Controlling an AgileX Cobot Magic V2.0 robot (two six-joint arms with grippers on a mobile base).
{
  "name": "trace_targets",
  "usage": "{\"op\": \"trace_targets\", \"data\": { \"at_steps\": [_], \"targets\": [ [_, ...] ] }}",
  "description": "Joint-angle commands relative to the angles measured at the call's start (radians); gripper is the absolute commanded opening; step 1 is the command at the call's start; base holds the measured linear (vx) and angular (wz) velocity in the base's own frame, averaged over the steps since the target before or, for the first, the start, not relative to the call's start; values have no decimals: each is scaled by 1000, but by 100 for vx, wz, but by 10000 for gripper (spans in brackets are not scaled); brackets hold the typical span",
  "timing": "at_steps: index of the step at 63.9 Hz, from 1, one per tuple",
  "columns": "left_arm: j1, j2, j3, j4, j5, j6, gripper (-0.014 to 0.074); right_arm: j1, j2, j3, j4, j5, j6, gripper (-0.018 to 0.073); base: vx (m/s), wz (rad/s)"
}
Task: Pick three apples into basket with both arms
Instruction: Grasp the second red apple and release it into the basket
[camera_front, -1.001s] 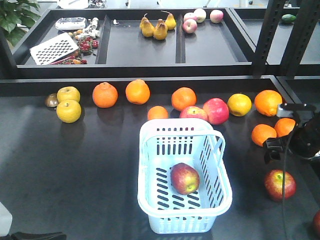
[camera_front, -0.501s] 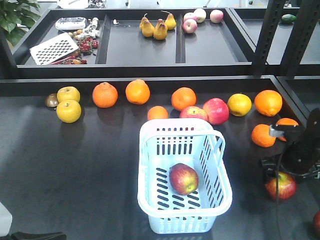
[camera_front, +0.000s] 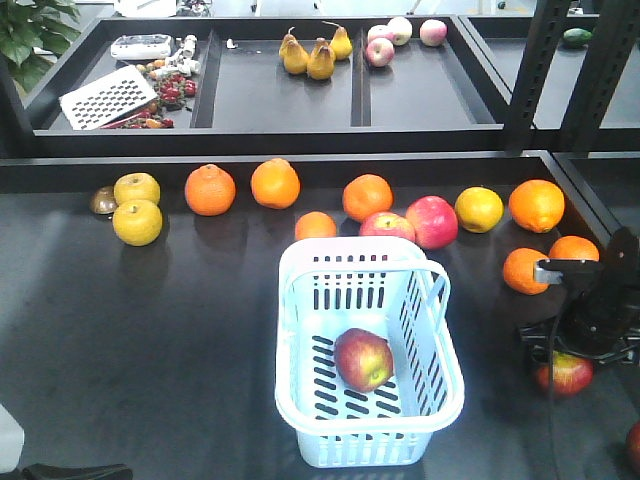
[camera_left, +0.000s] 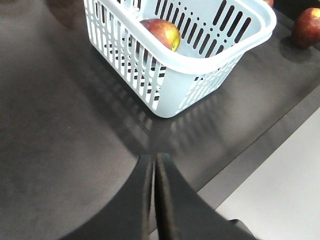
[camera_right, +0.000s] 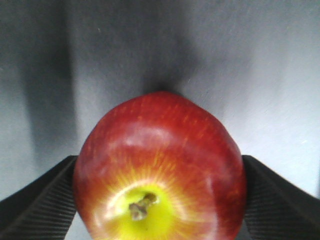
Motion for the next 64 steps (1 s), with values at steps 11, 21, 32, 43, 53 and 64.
{"op": "trace_targets", "data": {
  "at_steps": [11, 21, 32, 43, 53, 64],
  "targets": [
    [-2, -2, -25, -26, -41, -4, -6, -3, -214, -21, 61, 129, -83, 15, 0, 0],
    [-2, -2, -25, -26, -41, -4, -6, -3, -380, 17, 249, 237, -216, -8, 0, 0],
    [-2, -2, -25, -26, -41, -4, -6, -3, -590, 123, 472, 327, -360, -4, 0, 0],
    [-2, -2, -25, -26, -43, -4, -6, -3, -745, 251, 715, 385, -524, -4, 0, 0],
    [-2, -2, -25, -26, -46, -4, -6, 89, -782, 349, 902, 344, -660, -4, 0, 0],
    [-2, -2, -25, -26, -46, -4, -6, 310, -737, 369, 924, 117, -673, -1, 0, 0]
  ]
}}
